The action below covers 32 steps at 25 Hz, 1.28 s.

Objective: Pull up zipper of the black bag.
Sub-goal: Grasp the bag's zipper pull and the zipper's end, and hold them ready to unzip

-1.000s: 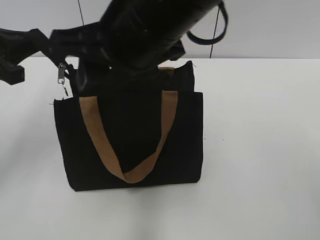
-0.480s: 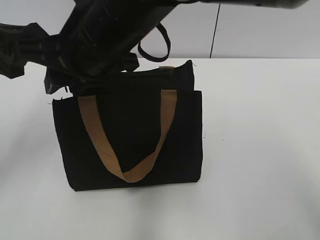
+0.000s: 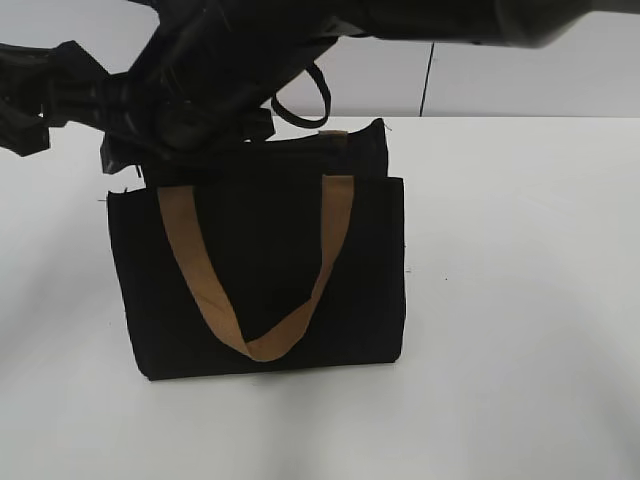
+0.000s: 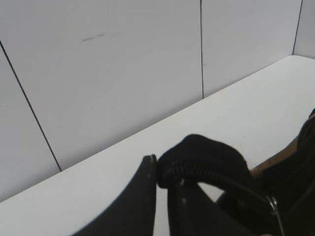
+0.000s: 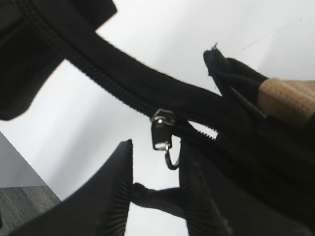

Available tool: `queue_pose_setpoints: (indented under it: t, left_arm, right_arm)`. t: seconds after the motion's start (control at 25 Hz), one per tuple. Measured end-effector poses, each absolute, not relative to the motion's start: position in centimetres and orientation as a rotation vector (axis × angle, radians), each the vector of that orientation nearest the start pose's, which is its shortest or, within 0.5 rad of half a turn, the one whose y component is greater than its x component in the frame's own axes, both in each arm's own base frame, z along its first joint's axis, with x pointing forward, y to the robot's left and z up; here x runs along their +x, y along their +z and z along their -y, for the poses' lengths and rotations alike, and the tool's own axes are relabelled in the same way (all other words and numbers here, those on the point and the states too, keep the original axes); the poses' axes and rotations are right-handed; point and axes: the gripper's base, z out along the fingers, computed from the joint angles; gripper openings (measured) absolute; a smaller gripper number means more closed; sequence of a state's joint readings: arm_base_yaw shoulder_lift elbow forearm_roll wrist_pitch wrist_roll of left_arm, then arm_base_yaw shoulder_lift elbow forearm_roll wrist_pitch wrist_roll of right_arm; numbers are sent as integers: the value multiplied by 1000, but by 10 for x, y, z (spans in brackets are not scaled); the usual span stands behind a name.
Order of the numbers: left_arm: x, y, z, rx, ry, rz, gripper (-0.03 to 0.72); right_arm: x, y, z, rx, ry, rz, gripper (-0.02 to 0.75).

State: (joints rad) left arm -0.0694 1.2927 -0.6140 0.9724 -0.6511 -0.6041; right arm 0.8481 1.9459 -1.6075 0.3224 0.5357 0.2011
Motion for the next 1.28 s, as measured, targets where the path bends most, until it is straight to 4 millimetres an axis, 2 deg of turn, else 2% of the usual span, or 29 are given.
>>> queue_pose_setpoints:
  t: [0.16, 0.28, 0.56, 0.88, 1.0, 1.28]
  left_arm:
    - [254, 269, 64, 649, -326, -1616, 23]
    - [254, 269, 64, 643, -333, -1619, 23]
    - [254, 267, 63, 632, -333, -1652, 22]
    - [247, 248, 62, 633, -401, -1897, 22]
    - [242, 240, 63, 656, -435, -1994, 22]
    - [239, 233, 59, 530, -465, -2132, 22]
  right_arm:
    - [291, 265, -351, -509, 818, -2420, 176]
    - [292, 260, -351, -515, 807, -2432, 52]
    - [287, 266, -348, -555, 791, -2449, 50]
    - [271, 293, -334, -749, 771, -2434, 50]
    - [267, 297, -334, -802, 796, -2427, 50]
    - [278, 297, -322, -763, 872, -2464, 48]
